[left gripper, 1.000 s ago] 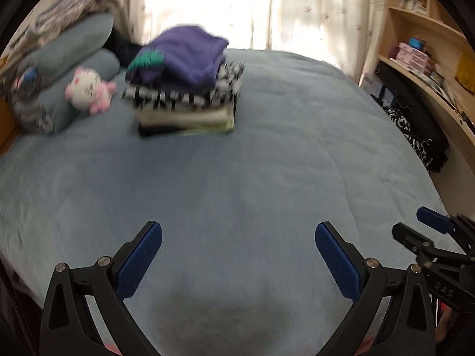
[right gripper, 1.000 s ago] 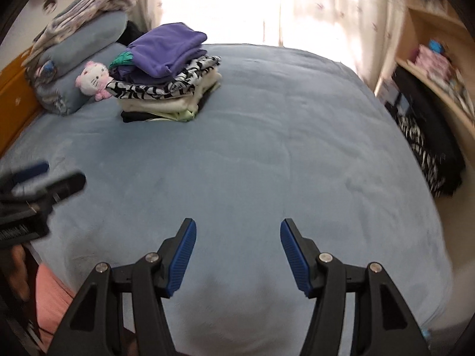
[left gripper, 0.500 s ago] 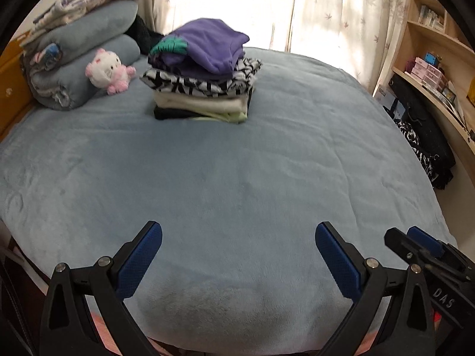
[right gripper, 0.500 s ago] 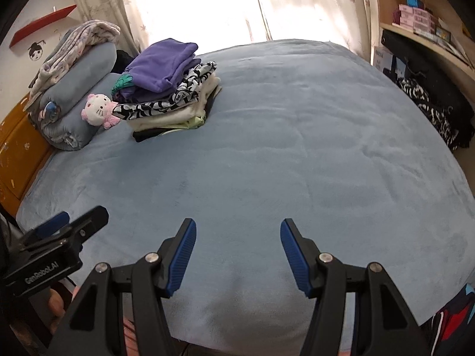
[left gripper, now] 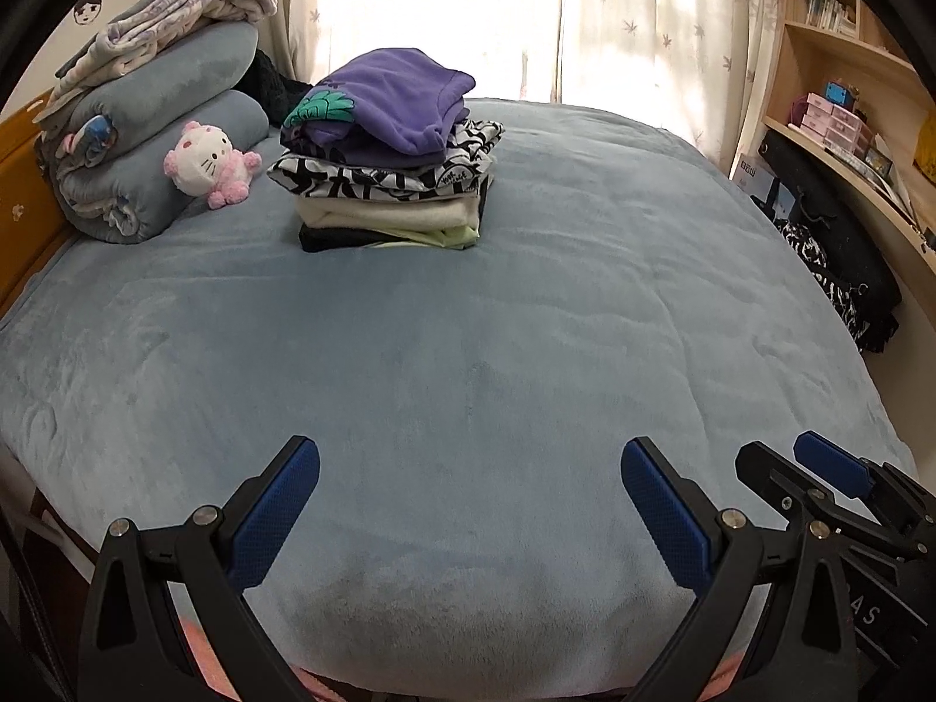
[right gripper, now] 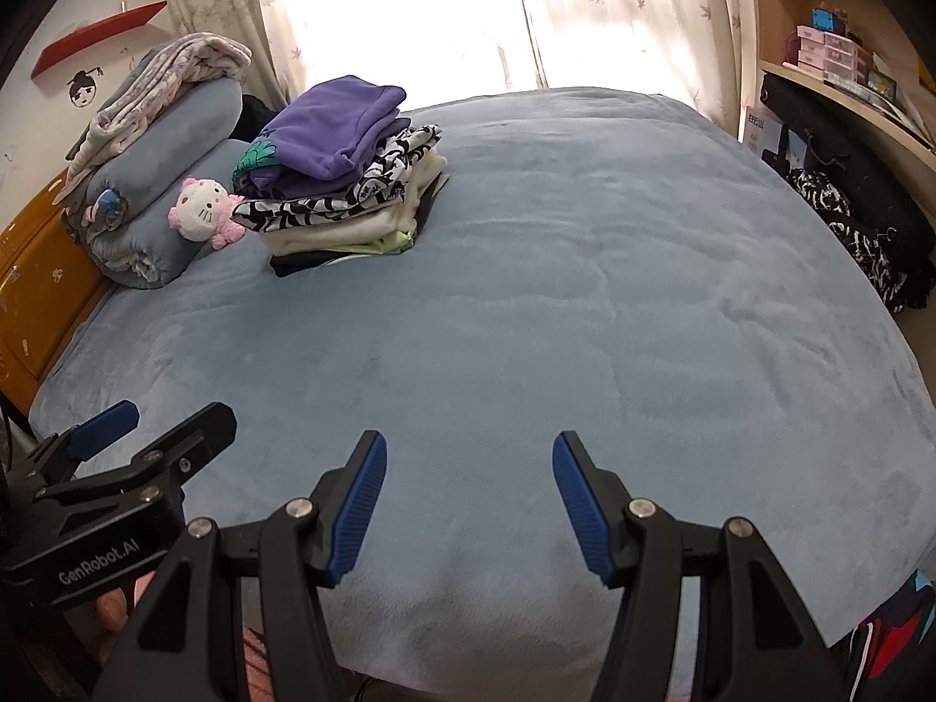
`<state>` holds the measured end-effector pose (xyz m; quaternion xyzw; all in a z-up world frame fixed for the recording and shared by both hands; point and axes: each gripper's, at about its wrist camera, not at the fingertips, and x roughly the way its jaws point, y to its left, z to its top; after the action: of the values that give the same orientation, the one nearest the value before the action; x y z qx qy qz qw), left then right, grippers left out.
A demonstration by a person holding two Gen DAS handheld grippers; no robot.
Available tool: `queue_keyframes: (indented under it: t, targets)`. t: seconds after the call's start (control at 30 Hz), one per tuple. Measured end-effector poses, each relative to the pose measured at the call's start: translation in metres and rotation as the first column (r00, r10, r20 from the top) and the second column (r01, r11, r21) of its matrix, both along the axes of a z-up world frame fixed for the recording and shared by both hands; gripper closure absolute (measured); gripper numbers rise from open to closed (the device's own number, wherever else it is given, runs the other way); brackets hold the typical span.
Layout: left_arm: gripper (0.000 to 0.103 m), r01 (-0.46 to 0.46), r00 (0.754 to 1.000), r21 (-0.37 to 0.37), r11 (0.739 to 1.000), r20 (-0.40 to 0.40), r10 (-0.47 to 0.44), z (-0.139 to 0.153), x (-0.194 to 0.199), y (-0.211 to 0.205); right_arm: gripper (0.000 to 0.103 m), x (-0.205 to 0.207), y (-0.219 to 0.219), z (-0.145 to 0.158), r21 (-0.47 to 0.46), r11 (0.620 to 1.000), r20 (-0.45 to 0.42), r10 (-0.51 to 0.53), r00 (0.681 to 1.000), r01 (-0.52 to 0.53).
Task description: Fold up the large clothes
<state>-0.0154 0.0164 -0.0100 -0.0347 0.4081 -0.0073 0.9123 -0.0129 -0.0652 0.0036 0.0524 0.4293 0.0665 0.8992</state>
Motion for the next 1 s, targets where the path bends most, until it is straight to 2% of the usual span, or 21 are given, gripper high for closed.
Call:
queue_keyframes:
  t: [0.27,1.0]
  targets:
    - [0.001,0.017,1.000,0.008,1.000,-0.008,-0.017,-0.0018,-0.0002,-0.0051,0.044,0.0010,0.0011,-0.0034,-0.002,1.000,-0.008,-0.006,1.000,0.006]
    - [0.001,-0.005,1.000,0.020,1.000,-0.027,0.006,-0.0056,0.0044,-0.0049,0.044,0.0028,0.0002,-0.0048,-0.001,1.000,-0.010,-0.011,1.000,0.011]
